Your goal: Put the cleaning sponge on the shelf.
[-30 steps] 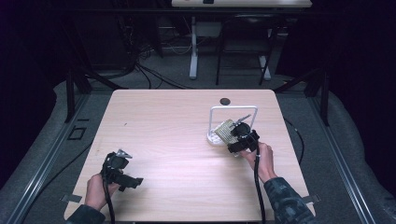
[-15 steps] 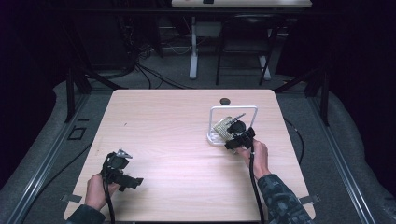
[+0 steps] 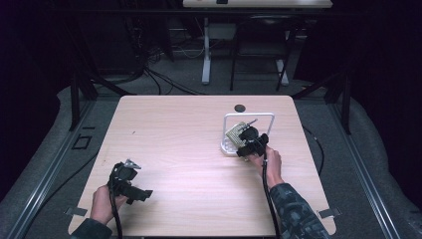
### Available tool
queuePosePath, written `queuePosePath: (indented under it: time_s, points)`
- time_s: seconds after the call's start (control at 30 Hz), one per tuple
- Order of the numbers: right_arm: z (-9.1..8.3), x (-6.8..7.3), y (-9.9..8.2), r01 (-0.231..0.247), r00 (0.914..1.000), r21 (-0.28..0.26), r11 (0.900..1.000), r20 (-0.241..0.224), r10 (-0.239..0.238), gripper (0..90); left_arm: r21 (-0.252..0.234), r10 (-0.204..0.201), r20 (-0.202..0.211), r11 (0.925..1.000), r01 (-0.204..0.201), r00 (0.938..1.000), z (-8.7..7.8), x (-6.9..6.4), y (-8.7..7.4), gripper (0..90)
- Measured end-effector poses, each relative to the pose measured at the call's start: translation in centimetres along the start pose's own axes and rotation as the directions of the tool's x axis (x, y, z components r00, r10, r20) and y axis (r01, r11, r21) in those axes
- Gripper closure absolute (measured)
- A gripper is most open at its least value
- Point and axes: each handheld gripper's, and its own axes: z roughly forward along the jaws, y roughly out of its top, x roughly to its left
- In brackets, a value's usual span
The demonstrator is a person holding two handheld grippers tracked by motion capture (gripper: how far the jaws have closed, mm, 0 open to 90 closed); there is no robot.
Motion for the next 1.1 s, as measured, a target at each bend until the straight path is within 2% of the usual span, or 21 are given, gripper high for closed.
queuePosePath:
  time_s: [0.5, 0.8, 1.0, 1.1]
  points:
    - [1.1, 0.4, 0.5, 0.005, 1.0000, 0.019, 0.9998, 0.000, -0.005, 19.3, 0.000, 0.003, 0.000, 1.0000, -0.003, 1.0000, 0.1, 0.0, 0.1, 0.5]
    - [1.1, 0.4, 0.5, 0.010, 0.9999, 0.018, 0.9998, -0.004, -0.010, 11.6, 0.000, 0.002, 0.002, 1.0000, -0.002, 1.0000, 0.0, 0.0, 0.0, 0.5]
    - [0.7, 0.5, 0.5, 0.005, 0.9998, -0.006, 1.0000, -0.019, -0.005, 9.8, 0.000, 0.003, 0.002, 1.0000, -0.003, 1.0000, 0.0, 0.0, 0.0, 0.4]
    - [0.5, 0.5, 0.6, 0.008, 0.9997, -0.001, 1.0000, -0.025, -0.008, 11.2, 0.000, 0.003, 0.003, 1.0000, -0.003, 1.0000, 0.0, 0.0, 0.0, 0.4]
